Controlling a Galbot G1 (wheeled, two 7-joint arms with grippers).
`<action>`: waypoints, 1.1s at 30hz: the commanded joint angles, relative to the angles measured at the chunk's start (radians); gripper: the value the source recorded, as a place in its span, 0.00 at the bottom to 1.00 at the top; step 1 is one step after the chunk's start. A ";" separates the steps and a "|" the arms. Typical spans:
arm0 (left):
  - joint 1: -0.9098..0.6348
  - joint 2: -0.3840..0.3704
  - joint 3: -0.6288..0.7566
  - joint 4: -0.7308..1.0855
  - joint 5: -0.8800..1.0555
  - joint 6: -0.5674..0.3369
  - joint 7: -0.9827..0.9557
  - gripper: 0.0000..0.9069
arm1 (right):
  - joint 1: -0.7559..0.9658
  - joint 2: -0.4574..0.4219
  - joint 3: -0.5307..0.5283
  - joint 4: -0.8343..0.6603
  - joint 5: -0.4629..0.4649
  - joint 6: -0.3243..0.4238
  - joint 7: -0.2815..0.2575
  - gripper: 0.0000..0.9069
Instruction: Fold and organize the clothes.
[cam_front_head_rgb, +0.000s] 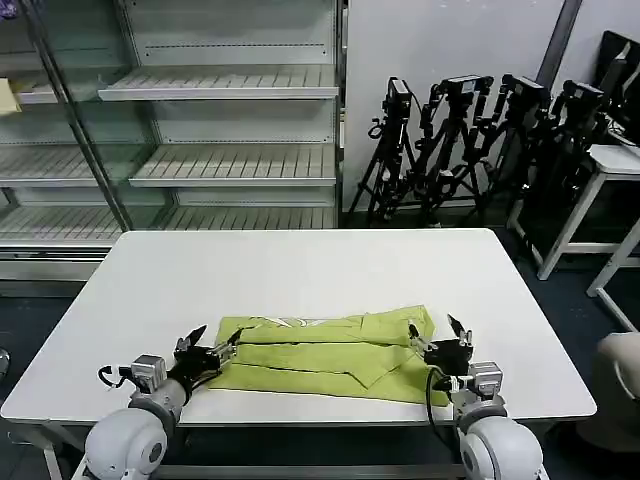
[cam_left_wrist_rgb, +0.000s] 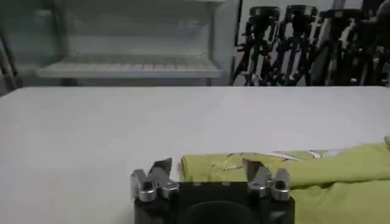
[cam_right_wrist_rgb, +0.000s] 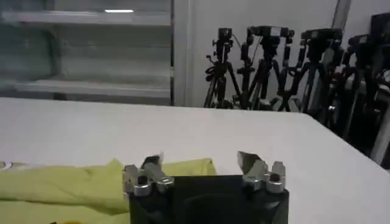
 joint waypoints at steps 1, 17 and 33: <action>0.022 -0.035 0.013 -0.002 -0.106 0.004 -0.099 1.00 | -0.033 0.000 0.015 0.044 0.004 0.002 0.000 1.00; -0.008 -0.054 0.026 0.078 -0.121 -0.031 -0.133 1.00 | -0.033 0.014 -0.029 0.028 -0.013 0.003 0.000 1.00; 0.021 -0.063 0.054 0.035 -0.115 -0.011 -0.127 0.02 | -0.042 0.015 -0.033 0.041 -0.042 0.001 -0.001 1.00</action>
